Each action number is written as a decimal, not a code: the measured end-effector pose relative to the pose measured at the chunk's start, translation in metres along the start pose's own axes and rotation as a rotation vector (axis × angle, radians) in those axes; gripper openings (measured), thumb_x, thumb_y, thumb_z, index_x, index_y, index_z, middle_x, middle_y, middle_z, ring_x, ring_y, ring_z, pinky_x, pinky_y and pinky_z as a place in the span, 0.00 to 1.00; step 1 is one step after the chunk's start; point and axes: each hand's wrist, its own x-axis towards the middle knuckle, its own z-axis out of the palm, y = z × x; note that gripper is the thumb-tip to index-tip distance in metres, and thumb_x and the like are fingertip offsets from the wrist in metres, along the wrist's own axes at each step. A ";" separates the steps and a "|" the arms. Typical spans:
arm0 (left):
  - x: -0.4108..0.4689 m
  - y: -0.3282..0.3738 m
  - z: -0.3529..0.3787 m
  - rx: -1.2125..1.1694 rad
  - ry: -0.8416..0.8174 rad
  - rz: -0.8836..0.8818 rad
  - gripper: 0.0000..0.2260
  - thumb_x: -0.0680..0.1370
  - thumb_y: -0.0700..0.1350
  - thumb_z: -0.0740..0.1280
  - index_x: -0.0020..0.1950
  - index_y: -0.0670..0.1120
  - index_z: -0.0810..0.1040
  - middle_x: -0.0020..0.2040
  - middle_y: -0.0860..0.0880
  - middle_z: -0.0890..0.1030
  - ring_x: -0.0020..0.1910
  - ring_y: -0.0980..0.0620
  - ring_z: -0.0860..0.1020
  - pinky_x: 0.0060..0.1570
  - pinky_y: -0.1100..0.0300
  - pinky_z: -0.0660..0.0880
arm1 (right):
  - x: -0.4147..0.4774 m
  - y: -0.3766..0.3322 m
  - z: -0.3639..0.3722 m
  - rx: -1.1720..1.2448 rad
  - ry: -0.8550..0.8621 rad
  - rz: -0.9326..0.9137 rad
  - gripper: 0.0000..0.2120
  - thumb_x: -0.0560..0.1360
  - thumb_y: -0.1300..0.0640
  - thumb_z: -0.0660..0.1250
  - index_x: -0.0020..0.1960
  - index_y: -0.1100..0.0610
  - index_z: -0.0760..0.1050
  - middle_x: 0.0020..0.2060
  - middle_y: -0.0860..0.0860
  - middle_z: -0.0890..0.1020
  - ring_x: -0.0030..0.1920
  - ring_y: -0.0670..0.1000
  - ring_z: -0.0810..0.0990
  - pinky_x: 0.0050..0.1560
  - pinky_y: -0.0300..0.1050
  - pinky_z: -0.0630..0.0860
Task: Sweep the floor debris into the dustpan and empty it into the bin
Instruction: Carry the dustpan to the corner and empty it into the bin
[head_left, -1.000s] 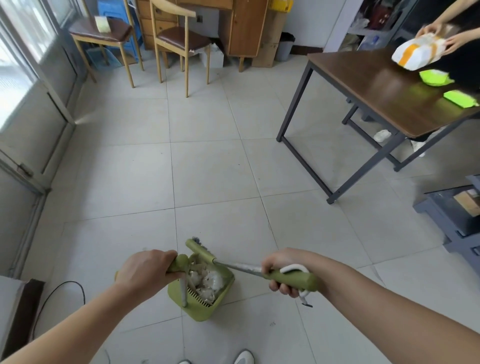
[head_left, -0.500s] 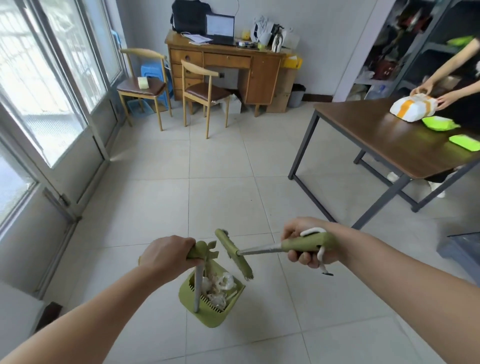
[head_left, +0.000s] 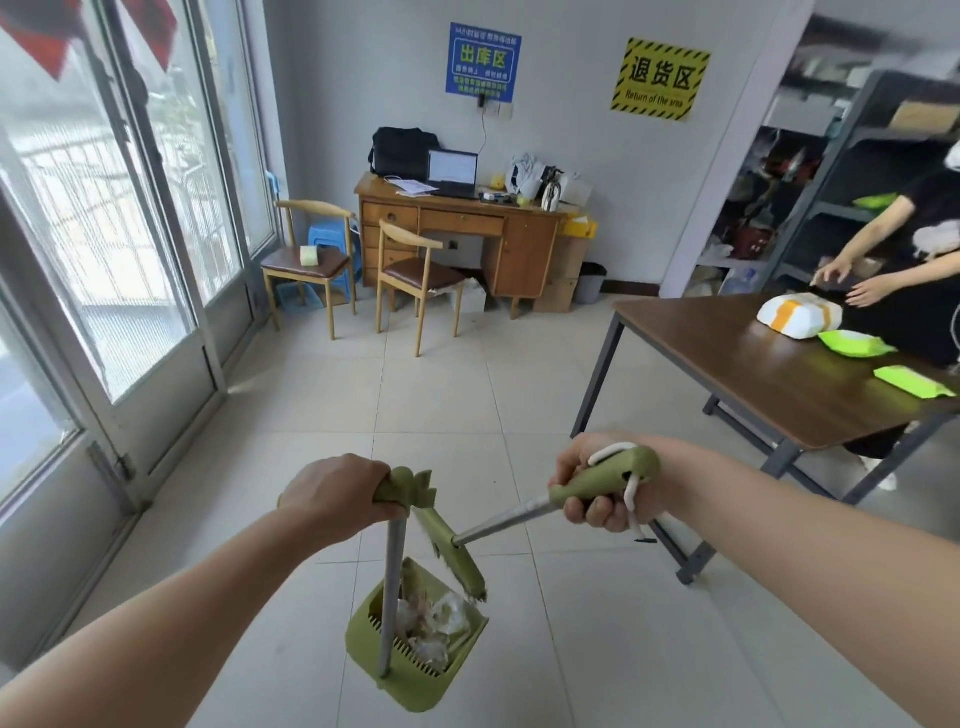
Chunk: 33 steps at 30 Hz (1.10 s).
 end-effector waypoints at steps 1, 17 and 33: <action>0.002 0.001 -0.003 -0.003 0.008 -0.004 0.17 0.73 0.65 0.66 0.36 0.54 0.68 0.33 0.56 0.73 0.31 0.56 0.72 0.28 0.61 0.64 | -0.001 -0.001 -0.001 -0.009 0.014 -0.005 0.13 0.71 0.58 0.57 0.55 0.56 0.60 0.27 0.53 0.74 0.17 0.48 0.69 0.18 0.31 0.63; 0.075 -0.017 -0.021 0.019 0.073 -0.036 0.15 0.73 0.65 0.66 0.40 0.54 0.72 0.36 0.55 0.76 0.34 0.55 0.75 0.31 0.61 0.69 | 0.011 -0.043 -0.032 -0.080 0.036 0.001 0.07 0.74 0.57 0.57 0.49 0.59 0.63 0.29 0.53 0.74 0.17 0.47 0.69 0.18 0.31 0.62; 0.216 -0.064 -0.029 0.009 0.044 0.018 0.16 0.74 0.64 0.65 0.41 0.52 0.70 0.37 0.54 0.76 0.36 0.53 0.74 0.30 0.61 0.65 | 0.074 -0.162 -0.072 -0.037 0.022 0.040 0.07 0.75 0.56 0.57 0.49 0.59 0.64 0.28 0.52 0.75 0.18 0.47 0.71 0.17 0.32 0.63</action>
